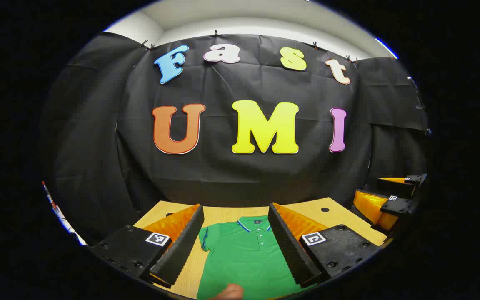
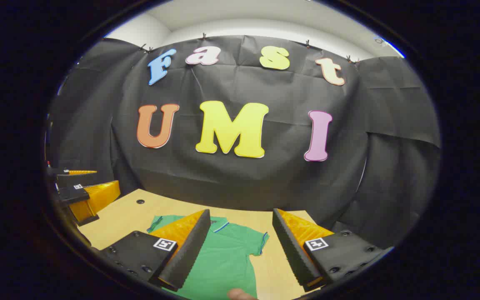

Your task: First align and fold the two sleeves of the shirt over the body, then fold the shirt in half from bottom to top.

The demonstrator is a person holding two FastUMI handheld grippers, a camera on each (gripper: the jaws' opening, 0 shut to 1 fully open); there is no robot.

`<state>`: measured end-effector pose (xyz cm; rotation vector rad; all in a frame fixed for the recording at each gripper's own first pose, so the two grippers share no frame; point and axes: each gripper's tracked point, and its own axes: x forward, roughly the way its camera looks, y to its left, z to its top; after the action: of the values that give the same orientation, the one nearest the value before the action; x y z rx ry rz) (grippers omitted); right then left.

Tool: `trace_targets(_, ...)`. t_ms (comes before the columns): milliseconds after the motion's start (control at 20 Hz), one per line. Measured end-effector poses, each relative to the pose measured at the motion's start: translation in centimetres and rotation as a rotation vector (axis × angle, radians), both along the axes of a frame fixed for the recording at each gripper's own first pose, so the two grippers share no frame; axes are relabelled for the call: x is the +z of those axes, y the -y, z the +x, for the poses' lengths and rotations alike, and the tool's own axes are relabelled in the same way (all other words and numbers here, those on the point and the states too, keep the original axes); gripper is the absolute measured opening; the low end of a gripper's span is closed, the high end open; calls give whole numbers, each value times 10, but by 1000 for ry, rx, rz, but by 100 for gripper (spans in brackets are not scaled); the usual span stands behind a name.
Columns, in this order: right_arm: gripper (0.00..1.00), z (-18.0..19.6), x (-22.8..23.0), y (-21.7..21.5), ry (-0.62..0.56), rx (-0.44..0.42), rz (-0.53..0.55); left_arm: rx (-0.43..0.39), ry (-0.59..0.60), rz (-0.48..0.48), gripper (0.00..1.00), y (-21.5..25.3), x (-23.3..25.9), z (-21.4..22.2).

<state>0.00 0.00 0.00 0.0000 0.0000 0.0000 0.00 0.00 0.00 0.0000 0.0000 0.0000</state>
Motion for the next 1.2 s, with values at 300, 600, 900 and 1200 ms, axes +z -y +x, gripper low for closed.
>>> trace_targets(300, 96, 3, -7, 3, -13, 8, -8, -1, -3, 7, 99, 6, -3, 1)
trace_targets(600, 95, 11, -20, 4, -44, 31, 1, 12, -7, 26, 99, 9, -3, 1)
trace_targets(900, 95, 41, -61, 27, -116, 13, 30, 39, -23, 23, 99, 21, -4, 7)
trace_targets(1200, 96, 105, -127, 57, -246, -40, 48, 71, -26, 36, 99, 37, -1, 14)
